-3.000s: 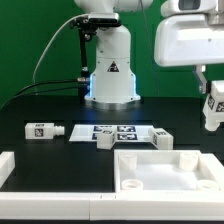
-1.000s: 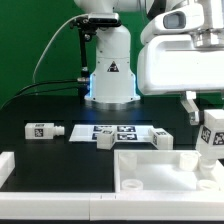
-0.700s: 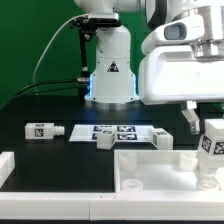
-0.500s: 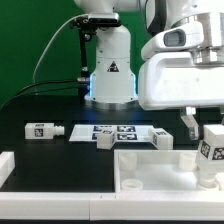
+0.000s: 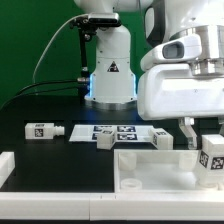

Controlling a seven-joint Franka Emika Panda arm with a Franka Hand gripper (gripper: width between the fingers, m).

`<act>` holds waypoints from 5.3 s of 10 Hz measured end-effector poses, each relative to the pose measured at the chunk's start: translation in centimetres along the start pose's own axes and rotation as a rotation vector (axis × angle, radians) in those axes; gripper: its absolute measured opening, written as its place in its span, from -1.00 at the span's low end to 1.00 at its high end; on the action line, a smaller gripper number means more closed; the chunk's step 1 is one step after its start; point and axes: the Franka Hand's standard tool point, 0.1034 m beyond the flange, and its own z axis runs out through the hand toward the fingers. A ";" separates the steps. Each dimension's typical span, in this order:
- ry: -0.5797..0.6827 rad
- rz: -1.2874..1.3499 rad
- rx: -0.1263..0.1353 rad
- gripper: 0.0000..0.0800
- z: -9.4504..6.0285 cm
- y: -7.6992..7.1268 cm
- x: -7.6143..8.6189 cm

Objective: Assemble square table

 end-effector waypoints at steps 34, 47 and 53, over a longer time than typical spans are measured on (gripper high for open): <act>-0.375 0.841 -0.061 0.61 0.1 0.0 1.4; -0.312 0.783 -0.098 -0.26 0.9 -0.7 0.9; -0.288 1.441 -0.158 -0.26 1.0 -1.0 0.9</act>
Offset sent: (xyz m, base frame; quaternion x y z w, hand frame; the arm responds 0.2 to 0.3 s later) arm 0.0000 0.0000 0.0000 0.0000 0.0000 0.0000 1.0000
